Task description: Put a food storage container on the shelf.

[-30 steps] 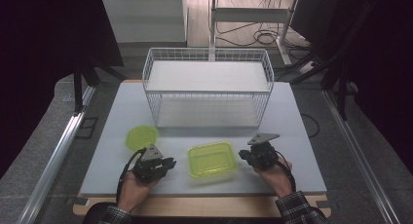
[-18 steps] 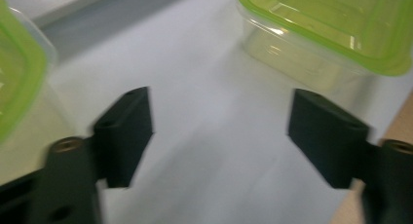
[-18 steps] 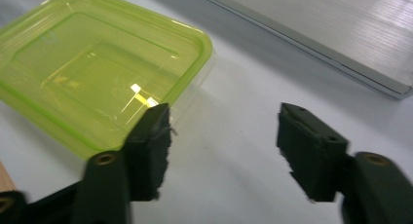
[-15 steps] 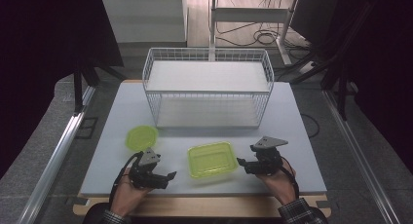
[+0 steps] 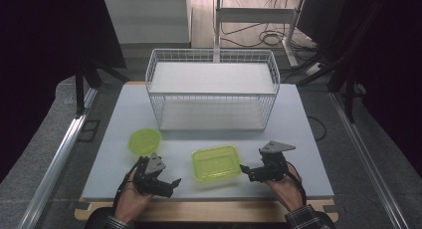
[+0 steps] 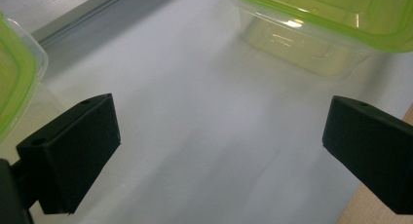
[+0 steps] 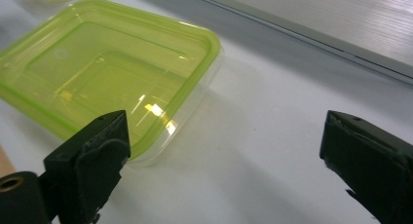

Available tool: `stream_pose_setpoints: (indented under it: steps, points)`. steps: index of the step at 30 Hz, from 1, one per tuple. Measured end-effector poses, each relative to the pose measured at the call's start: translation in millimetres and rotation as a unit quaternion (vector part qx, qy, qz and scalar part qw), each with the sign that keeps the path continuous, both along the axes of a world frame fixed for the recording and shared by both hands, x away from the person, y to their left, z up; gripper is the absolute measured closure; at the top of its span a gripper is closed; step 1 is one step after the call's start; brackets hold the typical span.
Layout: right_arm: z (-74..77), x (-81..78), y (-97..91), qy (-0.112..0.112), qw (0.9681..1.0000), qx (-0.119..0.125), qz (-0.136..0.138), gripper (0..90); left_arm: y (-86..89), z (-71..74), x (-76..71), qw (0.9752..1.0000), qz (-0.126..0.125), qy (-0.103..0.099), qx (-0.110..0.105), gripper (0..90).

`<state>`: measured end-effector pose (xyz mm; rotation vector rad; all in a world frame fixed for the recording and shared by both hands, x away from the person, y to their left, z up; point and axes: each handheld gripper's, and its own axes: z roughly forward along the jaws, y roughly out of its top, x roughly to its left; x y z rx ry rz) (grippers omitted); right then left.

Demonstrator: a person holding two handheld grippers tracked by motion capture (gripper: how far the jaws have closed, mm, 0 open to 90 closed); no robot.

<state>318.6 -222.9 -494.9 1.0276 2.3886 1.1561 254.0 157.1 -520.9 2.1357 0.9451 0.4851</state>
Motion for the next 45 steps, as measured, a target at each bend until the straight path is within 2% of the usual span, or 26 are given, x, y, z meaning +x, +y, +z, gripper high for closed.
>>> stream_pose_setpoints:
  steps: [3, 7, 12, 13, 14, 15, 17, 18, 19, 22, 23, 24, 26, 27, 28, 29, 30, 31, 32, 36, 40, 41, 43, 45]
  points:
    - [-2.1, 1.2, 0.8, 0.005, 1.0, 0.0, 0.005, 3.2, -4.2, -1.1, -0.5, 0.9999, -0.005, -0.006, 0.011, 0.0]
    - [-2.9, 2.6, 3.1, 0.025, 0.9997, 0.006, 0.001, 1.1, -10.6, -4.2, -0.7, 0.9994, -0.011, -0.007, 0.033, 0.0]
    - [-2.6, 4.6, 6.2, 0.046, 0.9988, 0.013, -0.011, 1.1, -11.5, -4.6, -0.5, 0.9993, -0.008, -0.008, 0.037, 0.0]
    - [-2.5, 5.4, 7.7, 0.057, 0.9982, 0.011, -0.014, 4.5, -11.2, -4.4, -0.6, 0.9992, -0.006, -0.01, 0.038, 0.0]
    - [-2.5, 5.4, 7.7, 0.057, 0.9982, 0.011, -0.014, 4.5, -11.2, -4.4, -0.6, 0.9992, -0.006, -0.01, 0.038, 0.0]
    - [-1.5, 6.7, 8.2, 0.066, 0.9976, 0.018, -0.013, 9.7, -10.3, -4.2, -0.4, 0.9992, -0.004, -0.013, 0.038, 0.0]
    - [-0.7, 7.6, 8.6, 0.071, 0.9971, 0.025, -0.011, 12.0, -9.8, -4.1, -0.1, 0.9992, -0.003, -0.013, 0.037, 0.0]
    - [0.5, 9.8, 9.1, 0.077, 0.9965, 0.033, -0.005, 19.5, -9.5, -4.1, 0.0, 0.9993, -0.001, -0.012, 0.036, 0.0]
    - [0.8, 11.0, 9.4, 0.08, 0.9962, 0.036, -0.003, 23.0, -8.7, -3.8, 0.2, 0.9993, 0.0, -0.014, 0.035, 0.0]
    - [0.2, 14.0, 10.0, 0.092, 0.9947, 0.046, 0.001, 28.2, -8.5, -3.7, 0.4, 0.9993, 0.001, -0.015, 0.035, 0.2]
    - [-0.4, 17.8, 9.9, 0.108, 0.9921, 0.063, 0.003, 33.8, -8.6, -4.0, 0.5, 0.9993, 0.001, -0.014, 0.035, 0.2]
    - [-0.9, 19.8, 10.0, 0.115, 0.9906, 0.074, 0.004, 35.6, -8.9, -4.3, 0.5, 0.9993, 0.001, -0.013, 0.036, 0.2]
    - [-1.2, 21.8, 10.3, 0.121, 0.9894, 0.08, 0.002, 38.0, -8.9, -4.2, 0.7, 0.9992, 0.0, -0.014, 0.038, 0.2]
    - [-1.5, 23.5, 10.3, 0.129, 0.9879, 0.086, -0.002, 40.2, -9.0, -4.3, 0.6, 0.9992, 0.001, -0.014, 0.038, 0.3]
    - [-3.4, 28.0, 10.1, 0.149, 0.9838, 0.1, -0.004, 44.5, -9.0, -4.4, 0.5, 0.9992, 0.001, -0.014, 0.037, 0.3]
    - [-3.4, 28.0, 10.1, 0.149, 0.9838, 0.1, -0.004, 44.5, -9.0, -4.4, 0.5, 0.9992, 0.001, -0.014, 0.037, 0.3]
    - [-5.4, 31.4, 9.7, 0.164, 0.98, 0.111, -0.008, 48.1, -8.8, -4.5, 0.6, 0.9993, 0.002, -0.014, 0.036, 0.3]
    - [-5.4, 31.4, 9.7, 0.164, 0.98, 0.111, -0.008, 48.1, -8.8, -4.5, 0.6, 0.9993, 0.002, -0.014, 0.036, 0.3]
    - [-8.2, 34.4, 10.1, 0.185, 0.975, 0.123, -0.01, 51.0, -8.4, -4.3, 0.8, 0.9992, 0.002, -0.014, 0.038, 0.4]
    - [-12.3, 36.6, 10.5, 0.208, 0.9691, 0.132, -0.01, 56.4, -9.0, -4.7, 0.8, 0.9992, 0.0, -0.011, 0.039, 0.5]
    - [-16.2, 41.4, 8.7, 0.238, 0.9586, 0.155, -0.008, 65.0, -10.2, -5.6, 1.0, 0.9989, -0.002, -0.011, 0.046, 0.5]
    - [-17.4, 43.1, 7.5, 0.249, 0.9543, 0.165, -0.008, 68.0, -10.3, -5.7, 1.0, 0.9988, -0.003, -0.011, 0.047, 0.5]
    - [-20.0, 46.1, 5.2, 0.273, 0.9433, 0.188, -0.007, 72.5, -10.3, -5.6, 1.0, 0.9988, -0.002, -0.011, 0.048, 0.5]
    - [-21.2, 47.4, 4.3, 0.29, 0.9363, 0.199, -0.007, 75.6, -9.9, -5.6, 1.2, 0.9988, -0.001, -0.011, 0.047, 0.6]
